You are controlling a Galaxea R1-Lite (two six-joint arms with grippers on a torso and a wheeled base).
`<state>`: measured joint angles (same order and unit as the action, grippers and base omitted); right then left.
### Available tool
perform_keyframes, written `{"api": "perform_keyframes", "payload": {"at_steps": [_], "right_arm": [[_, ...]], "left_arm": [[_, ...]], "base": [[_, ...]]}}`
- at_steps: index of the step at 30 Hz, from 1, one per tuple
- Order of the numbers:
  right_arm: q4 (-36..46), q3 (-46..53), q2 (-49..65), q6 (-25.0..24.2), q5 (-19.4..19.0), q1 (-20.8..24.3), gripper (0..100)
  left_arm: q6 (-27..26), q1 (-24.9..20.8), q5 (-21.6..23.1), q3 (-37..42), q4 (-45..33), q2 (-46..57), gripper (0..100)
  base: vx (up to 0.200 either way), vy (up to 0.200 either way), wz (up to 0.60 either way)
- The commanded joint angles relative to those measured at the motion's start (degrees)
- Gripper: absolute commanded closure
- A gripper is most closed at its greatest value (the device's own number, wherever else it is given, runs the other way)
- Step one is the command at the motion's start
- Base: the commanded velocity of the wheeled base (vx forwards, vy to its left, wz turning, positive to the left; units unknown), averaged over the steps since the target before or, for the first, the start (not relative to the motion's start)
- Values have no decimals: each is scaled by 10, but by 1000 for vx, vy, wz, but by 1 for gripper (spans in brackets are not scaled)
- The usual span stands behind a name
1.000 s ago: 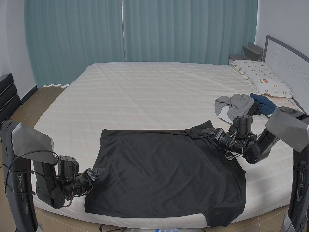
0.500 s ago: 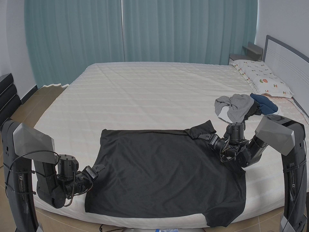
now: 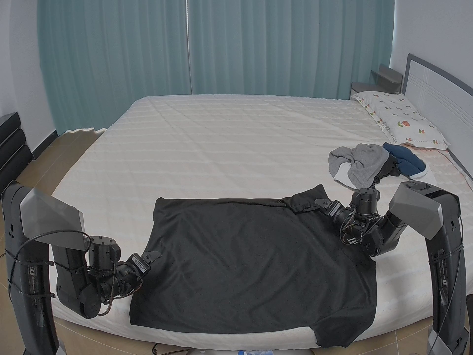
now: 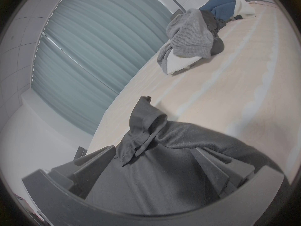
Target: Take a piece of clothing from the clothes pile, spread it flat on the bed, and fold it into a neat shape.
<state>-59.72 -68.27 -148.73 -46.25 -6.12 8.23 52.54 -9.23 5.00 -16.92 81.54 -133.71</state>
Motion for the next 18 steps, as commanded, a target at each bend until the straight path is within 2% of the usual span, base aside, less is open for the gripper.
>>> {"api": "perform_keyframes", "payload": {"at_steps": [1, 11, 18], "right_arm": [[-3, -13, -5, 0, 4, -22, 0], [-26, -20, -17, -2, 4, -66, 0], [-45, -20, -10, -14, 4, -67, 0]], "left_arm": [[-1, 0, 0, -1, 0, -1, 0], [-1, 0, 0, -1, 0, -1, 0], [-1, 0, 0, -2, 0, -1, 0]], "base": [[0, 0, 0], [0, 0, 0], [0, 0, 0]]}}
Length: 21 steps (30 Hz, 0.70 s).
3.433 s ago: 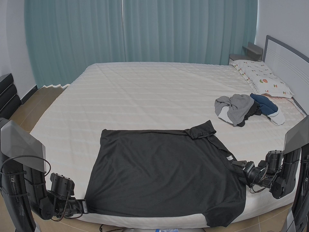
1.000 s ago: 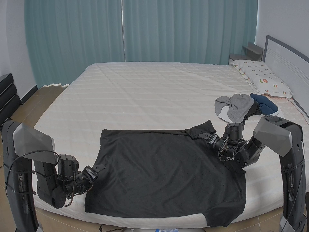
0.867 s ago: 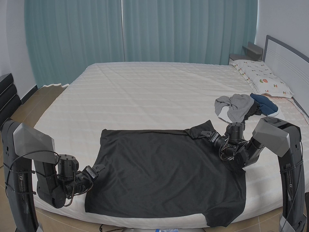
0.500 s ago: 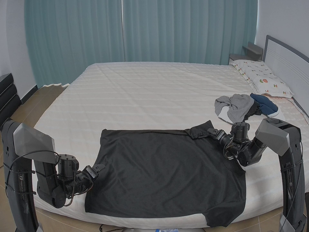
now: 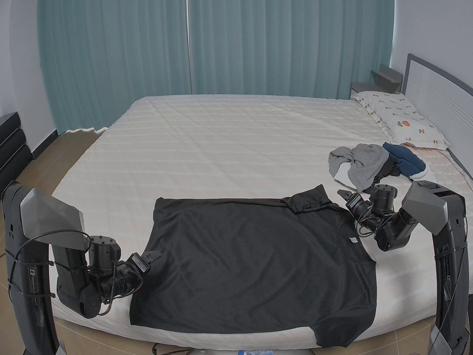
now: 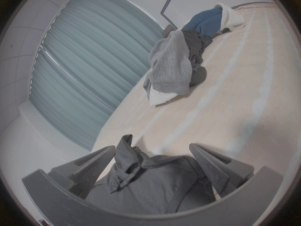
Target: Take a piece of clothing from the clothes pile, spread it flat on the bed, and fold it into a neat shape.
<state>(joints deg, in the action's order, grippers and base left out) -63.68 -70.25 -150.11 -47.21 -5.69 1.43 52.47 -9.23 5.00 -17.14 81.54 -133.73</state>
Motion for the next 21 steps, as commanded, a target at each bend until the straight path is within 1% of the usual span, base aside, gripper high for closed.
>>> {"api": "perform_keyframes", "payload": {"at_steps": [1, 5, 8, 12, 19, 21], "right_arm": [[-19, 1, 4, -5, 0, 1, 0], [-52, 17, 15, -6, 0, 0, 0], [-60, 30, 25, -9, -4, 2, 0], [-65, 38, 32, -39, -11, 24, 0], [-62, 38, 26, -41, -11, 46, 0], [-61, 41, 31, -41, -4, 54, 0]], "left_arm": [[0, 0, 0, 0, 0, 0, 0], [0, 0, 0, 0, 0, 0, 0], [0, 0, 0, 0, 0, 0, 0], [0, 0, 0, 0, 0, 0, 0], [0, 0, 0, 0, 0, 0, 0], [0, 0, 0, 0, 0, 0, 0]], "base": [[0, 0, 0], [0, 0, 0], [0, 0, 0], [0, 0, 0], [0, 0, 0], [0, 0, 0]]}}
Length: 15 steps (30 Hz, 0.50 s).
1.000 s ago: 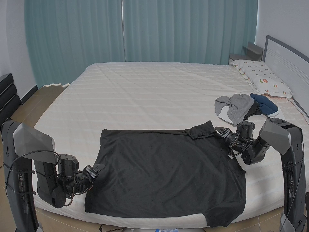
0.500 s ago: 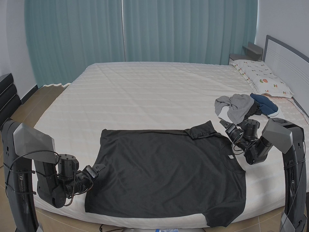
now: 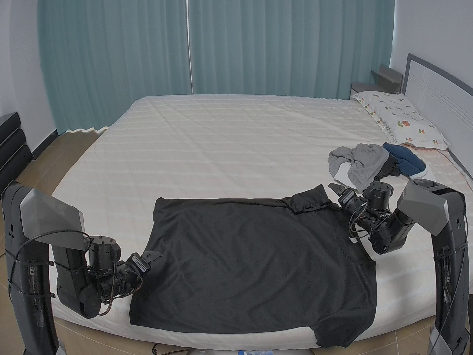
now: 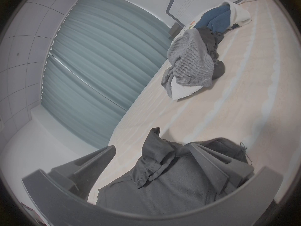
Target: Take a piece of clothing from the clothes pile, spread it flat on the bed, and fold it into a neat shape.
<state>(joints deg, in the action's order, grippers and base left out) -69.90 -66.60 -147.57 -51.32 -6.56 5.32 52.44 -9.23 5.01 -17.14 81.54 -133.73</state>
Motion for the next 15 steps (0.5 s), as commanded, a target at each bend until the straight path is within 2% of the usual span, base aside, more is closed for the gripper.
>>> {"api": "perform_keyframes", "payload": {"at_steps": [1, 5, 8, 11, 12, 13, 15], "right_arm": [[3, 4, 10, 0, 7, 21, 0], [21, 8, 30, -1, 7, 35, 0], [80, -11, 35, 0, 18, 47, 0], [182, -76, 53, 3, 39, 59, 0], [197, -85, 54, 3, 40, 61, 0], [253, -114, 59, 4, 42, 70, 0], [290, -134, 58, 7, 42, 80, 0]], "left_arm": [[0, 0, 0, 1, 0, 0, 0], [0, 0, 0, 1, 0, 0, 0], [0, 0, 0, 1, 0, 0, 0], [0, 1, 0, 4, 0, 1, 0], [1, 0, 0, 4, 0, 1, 0], [1, 0, -1, 5, 0, 2, 0], [0, 0, -1, 6, 0, 1, 0]], "base": [[0, 0, 0], [0, 0, 0], [0, 0, 0], [0, 0, 0], [0, 0, 0], [0, 0, 0], [0, 0, 0]]}}
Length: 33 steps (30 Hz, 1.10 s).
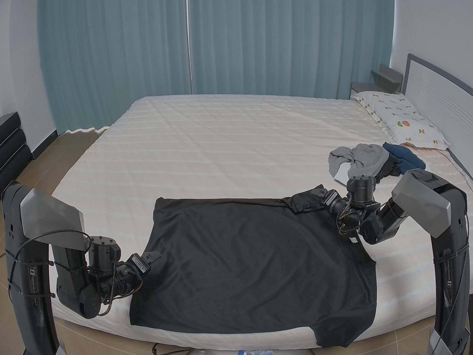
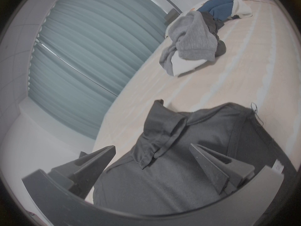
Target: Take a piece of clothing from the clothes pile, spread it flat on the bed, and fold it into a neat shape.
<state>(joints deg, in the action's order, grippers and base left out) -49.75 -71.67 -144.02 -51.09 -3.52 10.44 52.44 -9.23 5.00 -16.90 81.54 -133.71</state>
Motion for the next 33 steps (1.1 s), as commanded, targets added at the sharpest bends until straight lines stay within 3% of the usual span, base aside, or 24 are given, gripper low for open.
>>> {"api": "perform_keyframes", "payload": {"at_steps": [1, 8, 21, 29, 33], "right_arm": [[120, -103, 17, 10, 12, 42, 0], [202, -177, -35, 16, 12, 83, 0], [275, -298, -117, 13, 22, 82, 0], [299, -420, -181, 13, 77, 78, 0], [286, -429, -195, 19, 88, 68, 0]], "left_arm": [[-1, 0, -1, 4, 0, 0, 0], [-1, 0, -2, 4, 0, -1, 0], [-1, 0, -1, 3, 0, -2, 0], [0, 1, -1, 2, 0, -1, 0], [0, 1, -1, 2, 0, -1, 0]], "base": [[0, 0, 0], [0, 0, 0], [0, 0, 0], [0, 0, 0], [0, 0, 0]]}}
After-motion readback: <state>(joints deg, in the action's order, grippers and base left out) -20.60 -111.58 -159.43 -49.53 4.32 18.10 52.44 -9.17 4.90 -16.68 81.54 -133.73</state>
